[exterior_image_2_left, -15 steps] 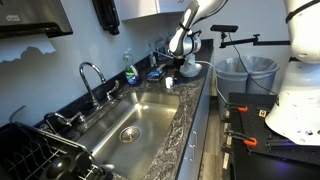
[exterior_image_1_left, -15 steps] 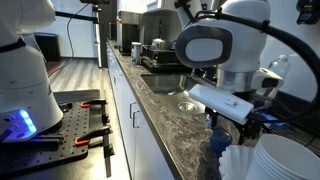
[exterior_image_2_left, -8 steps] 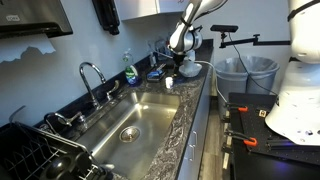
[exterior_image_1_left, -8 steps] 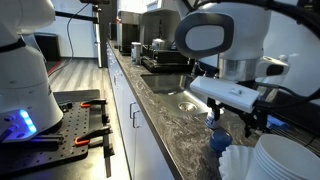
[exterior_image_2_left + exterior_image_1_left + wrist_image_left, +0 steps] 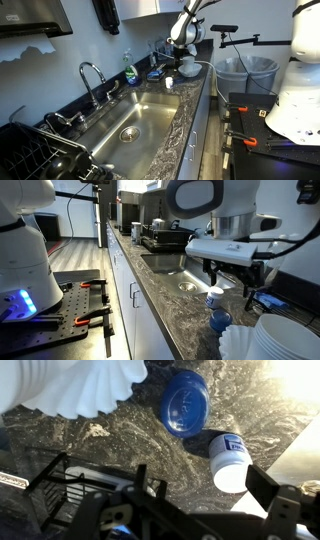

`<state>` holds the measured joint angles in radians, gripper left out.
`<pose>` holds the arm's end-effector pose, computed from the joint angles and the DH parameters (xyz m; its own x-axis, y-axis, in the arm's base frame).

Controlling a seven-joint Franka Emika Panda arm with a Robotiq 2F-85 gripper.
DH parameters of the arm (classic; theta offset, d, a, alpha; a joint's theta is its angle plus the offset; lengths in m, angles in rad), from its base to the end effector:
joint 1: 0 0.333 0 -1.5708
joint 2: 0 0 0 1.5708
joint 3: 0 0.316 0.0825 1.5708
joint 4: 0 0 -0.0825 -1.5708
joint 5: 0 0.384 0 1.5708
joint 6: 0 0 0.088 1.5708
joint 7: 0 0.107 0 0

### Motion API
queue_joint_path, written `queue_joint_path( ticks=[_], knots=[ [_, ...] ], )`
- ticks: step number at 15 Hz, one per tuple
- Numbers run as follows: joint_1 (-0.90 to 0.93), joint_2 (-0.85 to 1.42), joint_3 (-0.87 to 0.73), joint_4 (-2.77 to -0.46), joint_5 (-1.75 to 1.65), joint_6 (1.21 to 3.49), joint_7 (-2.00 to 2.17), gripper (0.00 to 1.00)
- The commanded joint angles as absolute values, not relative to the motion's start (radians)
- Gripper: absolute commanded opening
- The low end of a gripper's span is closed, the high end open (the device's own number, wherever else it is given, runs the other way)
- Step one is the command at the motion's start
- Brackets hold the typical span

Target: Pick up the bottle cap and put it on the counter

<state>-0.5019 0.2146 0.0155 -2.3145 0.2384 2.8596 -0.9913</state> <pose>0.4827 -0.2699 0.2838 0.9117 0.2958 0.2850 0.2516 -0.9506 0.1818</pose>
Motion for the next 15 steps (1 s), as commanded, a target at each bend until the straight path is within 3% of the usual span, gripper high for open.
queue_joint_path(
  ticks=[1, 15],
  knots=[
    [-0.503, 0.114, 0.05, -2.388, 0.279, 2.855, -1.024, 1.0],
    [-0.475, 0.082, 0.077, -2.372, 0.288, 2.861, -0.91, 1.0]
  ],
)
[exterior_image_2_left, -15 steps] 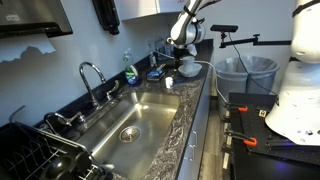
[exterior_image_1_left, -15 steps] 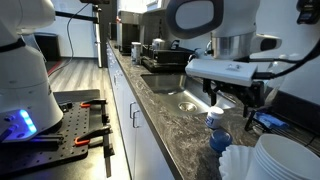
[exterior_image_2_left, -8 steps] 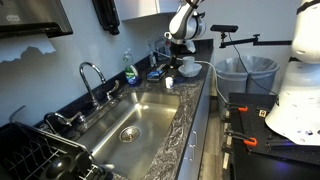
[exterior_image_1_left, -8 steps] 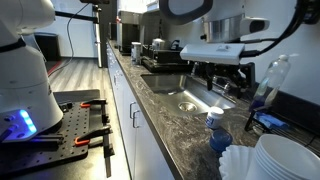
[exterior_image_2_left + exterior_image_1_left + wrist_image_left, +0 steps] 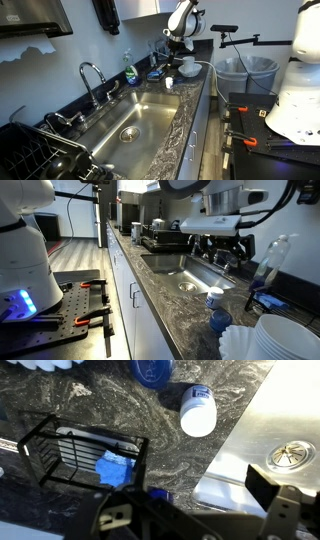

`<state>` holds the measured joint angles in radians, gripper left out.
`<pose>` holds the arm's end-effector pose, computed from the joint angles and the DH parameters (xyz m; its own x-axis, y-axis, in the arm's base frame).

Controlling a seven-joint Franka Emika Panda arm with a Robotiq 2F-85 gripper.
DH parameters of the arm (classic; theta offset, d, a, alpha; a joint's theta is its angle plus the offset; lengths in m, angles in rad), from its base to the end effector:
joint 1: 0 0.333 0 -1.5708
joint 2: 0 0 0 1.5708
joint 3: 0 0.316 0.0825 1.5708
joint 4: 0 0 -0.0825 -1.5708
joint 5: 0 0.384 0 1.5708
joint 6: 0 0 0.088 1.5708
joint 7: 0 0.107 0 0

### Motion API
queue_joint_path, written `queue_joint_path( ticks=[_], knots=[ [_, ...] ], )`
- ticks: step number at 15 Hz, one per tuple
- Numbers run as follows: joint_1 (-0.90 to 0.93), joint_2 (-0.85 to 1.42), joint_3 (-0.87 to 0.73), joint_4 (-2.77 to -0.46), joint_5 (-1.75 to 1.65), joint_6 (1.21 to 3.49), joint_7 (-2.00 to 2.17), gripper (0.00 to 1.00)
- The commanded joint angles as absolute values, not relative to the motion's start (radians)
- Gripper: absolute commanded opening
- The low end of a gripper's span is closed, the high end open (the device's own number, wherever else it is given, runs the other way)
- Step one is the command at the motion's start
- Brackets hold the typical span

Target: Pick up the bottle cap and put it on the counter

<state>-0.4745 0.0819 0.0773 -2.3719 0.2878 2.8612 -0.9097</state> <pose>0.4891 -0.2223 0.3321 0.8893 0.2634 0.3740 0.2101 -0.9614 0.1774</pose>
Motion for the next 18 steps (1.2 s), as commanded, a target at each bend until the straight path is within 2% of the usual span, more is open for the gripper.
queue_joint_path(
  ticks=[1, 13, 18],
  knots=[
    [-0.475, 0.08, 0.085, -2.374, 0.307, 2.849, -0.929, 1.0],
    [-0.432, -0.064, 0.147, -2.522, 0.385, 2.796, -0.931, 1.0],
    [-0.428, -0.037, 0.152, -2.51, 0.38, 2.826, -0.915, 1.0]
  ],
)
